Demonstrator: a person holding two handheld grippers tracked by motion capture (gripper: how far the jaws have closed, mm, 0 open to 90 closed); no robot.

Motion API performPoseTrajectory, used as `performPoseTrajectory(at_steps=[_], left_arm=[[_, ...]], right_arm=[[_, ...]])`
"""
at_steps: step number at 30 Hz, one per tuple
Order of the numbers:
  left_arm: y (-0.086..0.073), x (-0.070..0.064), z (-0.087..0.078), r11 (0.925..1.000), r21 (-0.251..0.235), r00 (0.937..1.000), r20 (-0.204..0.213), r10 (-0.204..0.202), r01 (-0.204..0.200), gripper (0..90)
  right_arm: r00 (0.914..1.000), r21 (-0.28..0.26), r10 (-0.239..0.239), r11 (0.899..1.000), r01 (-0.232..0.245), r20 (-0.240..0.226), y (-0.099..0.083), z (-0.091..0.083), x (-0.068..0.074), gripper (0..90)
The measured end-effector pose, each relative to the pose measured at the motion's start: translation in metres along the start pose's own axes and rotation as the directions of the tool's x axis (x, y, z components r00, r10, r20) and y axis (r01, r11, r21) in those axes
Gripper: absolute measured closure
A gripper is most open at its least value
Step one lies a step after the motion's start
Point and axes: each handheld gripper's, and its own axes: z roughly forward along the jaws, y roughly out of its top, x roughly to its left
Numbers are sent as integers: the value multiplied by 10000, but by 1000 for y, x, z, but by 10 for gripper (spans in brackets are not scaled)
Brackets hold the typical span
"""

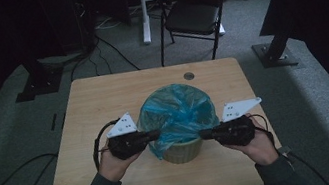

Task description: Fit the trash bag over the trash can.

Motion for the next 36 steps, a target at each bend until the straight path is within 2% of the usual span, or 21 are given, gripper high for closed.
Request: performPoseTrajectory(at_steps=[6,10,27,36], left_arm=[[-2,-7,-5,9999,-124,9999,99,80,-79,900],[-6,-13,-7,9999,-18,9997,155,169,-169,900],[-25,-15,0,9998,82,9989,442,-167,164,900],[-34,-16,5,9996,184,9990,389,-210,203,900]], right_arm=[[10000,54,-23,10000,23,37,-3,0,3,900],[10000,126,-17,9999,17,6,-6,1,4,900],[9998,342,-184,9992,188,-118,-14,6,10,900],[9998,516,-92,9986,101,-165,-20,9,9,900]])
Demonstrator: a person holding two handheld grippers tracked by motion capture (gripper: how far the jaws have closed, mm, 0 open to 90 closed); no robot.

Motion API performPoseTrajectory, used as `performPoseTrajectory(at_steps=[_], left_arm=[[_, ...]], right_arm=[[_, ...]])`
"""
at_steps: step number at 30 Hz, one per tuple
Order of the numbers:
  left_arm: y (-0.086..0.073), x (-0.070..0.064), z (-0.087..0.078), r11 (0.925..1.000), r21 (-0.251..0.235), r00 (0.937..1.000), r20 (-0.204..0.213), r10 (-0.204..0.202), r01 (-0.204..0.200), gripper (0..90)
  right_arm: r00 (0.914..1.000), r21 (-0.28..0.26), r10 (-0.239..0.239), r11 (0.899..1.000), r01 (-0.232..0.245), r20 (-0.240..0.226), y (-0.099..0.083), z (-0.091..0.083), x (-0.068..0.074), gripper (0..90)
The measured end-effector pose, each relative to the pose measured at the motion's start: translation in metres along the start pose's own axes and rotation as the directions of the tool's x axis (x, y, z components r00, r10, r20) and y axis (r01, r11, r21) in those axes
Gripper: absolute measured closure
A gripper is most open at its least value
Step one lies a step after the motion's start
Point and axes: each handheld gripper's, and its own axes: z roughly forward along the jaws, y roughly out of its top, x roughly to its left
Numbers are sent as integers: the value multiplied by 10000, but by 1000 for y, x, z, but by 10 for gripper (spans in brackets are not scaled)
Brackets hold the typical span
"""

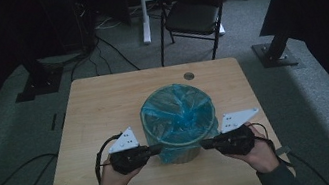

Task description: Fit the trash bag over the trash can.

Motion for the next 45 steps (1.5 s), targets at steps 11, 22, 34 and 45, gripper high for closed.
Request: performPoseTrajectory(at_steps=[11,22,34,45], left_arm=[[-11,3,11,9995,248,9998,76,-208,206,900],[-14,4,10,9995,199,9996,-85,-259,261,814],[-5,14,-27,9964,-784,9991,-243,-342,322,662],[22,17,-20,9981,-602,9999,57,149,-145,625]], right_arm=[[9996,331,243,9992,-239,-110,-12,9,-4,900],[9994,515,330,9982,-322,-136,-17,12,-5,900],[9988,128,492,9987,-492,45,-21,-7,-9,725],[9955,-402,804,9961,-784,496,-22,-23,-15,701]])
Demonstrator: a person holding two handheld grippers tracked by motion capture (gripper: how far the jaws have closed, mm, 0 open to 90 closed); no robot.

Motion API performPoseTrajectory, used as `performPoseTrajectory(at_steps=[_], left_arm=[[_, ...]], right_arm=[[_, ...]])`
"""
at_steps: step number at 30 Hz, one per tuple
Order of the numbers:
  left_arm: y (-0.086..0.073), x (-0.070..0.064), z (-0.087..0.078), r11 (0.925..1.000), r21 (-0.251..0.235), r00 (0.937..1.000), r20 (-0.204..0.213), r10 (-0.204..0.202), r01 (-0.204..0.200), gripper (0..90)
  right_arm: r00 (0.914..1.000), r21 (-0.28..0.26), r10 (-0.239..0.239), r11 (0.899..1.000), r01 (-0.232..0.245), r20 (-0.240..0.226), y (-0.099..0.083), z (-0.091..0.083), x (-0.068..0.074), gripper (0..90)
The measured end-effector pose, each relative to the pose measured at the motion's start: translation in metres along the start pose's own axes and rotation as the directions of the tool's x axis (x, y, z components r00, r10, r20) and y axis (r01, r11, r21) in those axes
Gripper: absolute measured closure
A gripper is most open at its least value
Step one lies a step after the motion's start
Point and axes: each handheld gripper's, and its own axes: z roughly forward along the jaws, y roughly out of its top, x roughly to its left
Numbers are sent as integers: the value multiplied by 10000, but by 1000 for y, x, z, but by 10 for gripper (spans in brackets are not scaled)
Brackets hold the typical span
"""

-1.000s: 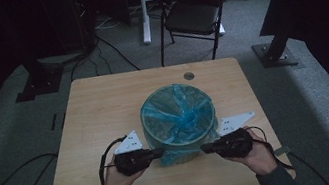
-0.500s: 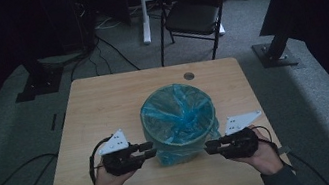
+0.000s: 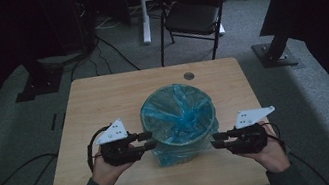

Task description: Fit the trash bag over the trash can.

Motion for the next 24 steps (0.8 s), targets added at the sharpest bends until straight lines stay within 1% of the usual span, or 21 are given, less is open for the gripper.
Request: performPoseTrajectory(at_steps=[4,7,12,18,19,20,21,23,24], left_arm=[[7,1,2,9999,-62,9999,42,114,-113,623],[11,2,3,9999,-84,9999,51,127,-126,622],[16,4,5,9998,-65,9998,23,195,-194,621],[21,6,8,9997,-26,9997,22,246,-246,620],[23,6,9,9996,-3,9996,41,270,-270,619],[25,6,10,9996,21,9995,34,299,-299,619],[25,6,10,9996,21,9995,34,299,-299,619],[26,7,10,9995,24,9995,47,315,-315,619],[29,8,11,9992,75,9992,17,402,-402,619]], right_arm=[[9995,-49,127,9999,-126,290,-1,-2,-3,708],[9979,10,179,9998,-180,615,-1,-2,-5,724],[9957,69,304,9995,-311,875,-3,-1,-9,727],[9956,47,349,9994,-355,874,-3,1,-10,687],[9959,60,368,9993,-374,827,-3,4,-10,679],[9965,123,306,9994,-316,776,-2,8,-10,682],[9967,191,274,9994,-289,761,-2,10,-10,706],[9967,191,274,9994,-289,761,-2,10,-10,706],[9967,249,221,9994,-241,775,-2,12,-10,759]])
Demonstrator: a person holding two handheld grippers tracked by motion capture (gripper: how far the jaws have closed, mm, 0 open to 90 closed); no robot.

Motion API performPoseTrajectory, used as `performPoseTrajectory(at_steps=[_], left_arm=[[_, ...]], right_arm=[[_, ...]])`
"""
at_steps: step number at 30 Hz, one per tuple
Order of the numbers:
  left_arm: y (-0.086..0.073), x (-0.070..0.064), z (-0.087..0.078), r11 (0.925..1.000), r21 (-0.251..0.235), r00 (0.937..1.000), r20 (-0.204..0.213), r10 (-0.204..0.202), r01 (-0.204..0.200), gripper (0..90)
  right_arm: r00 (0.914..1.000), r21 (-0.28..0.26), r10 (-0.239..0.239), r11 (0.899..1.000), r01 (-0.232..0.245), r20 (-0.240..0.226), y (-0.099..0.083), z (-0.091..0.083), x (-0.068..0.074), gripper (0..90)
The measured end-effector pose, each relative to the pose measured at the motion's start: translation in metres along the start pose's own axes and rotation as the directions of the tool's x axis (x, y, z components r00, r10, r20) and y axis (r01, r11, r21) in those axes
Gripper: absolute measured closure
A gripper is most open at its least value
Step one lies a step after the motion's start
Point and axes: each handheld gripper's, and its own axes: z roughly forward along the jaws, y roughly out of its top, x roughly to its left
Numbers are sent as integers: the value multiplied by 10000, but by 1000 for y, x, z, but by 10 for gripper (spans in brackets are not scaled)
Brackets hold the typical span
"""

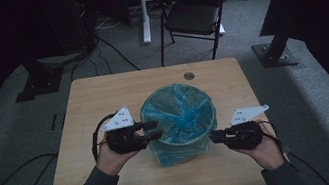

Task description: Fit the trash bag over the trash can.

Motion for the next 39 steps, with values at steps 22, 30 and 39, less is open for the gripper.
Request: performPoseTrajectory(at_steps=[22,30,39], left_arm=[[32,22,12,9991,289,9994,-134,320,-316,618],[40,31,17,9985,426,9990,-280,349,-336,618],[47,41,21,9967,574,9983,-46,574,-570,618]], right_arm=[[10000,328,-28,9995,31,-77,-3,7,0,900],[9999,350,-54,9994,57,-94,-3,5,0,900],[9999,347,-48,9994,52,-122,-5,4,0,900]])
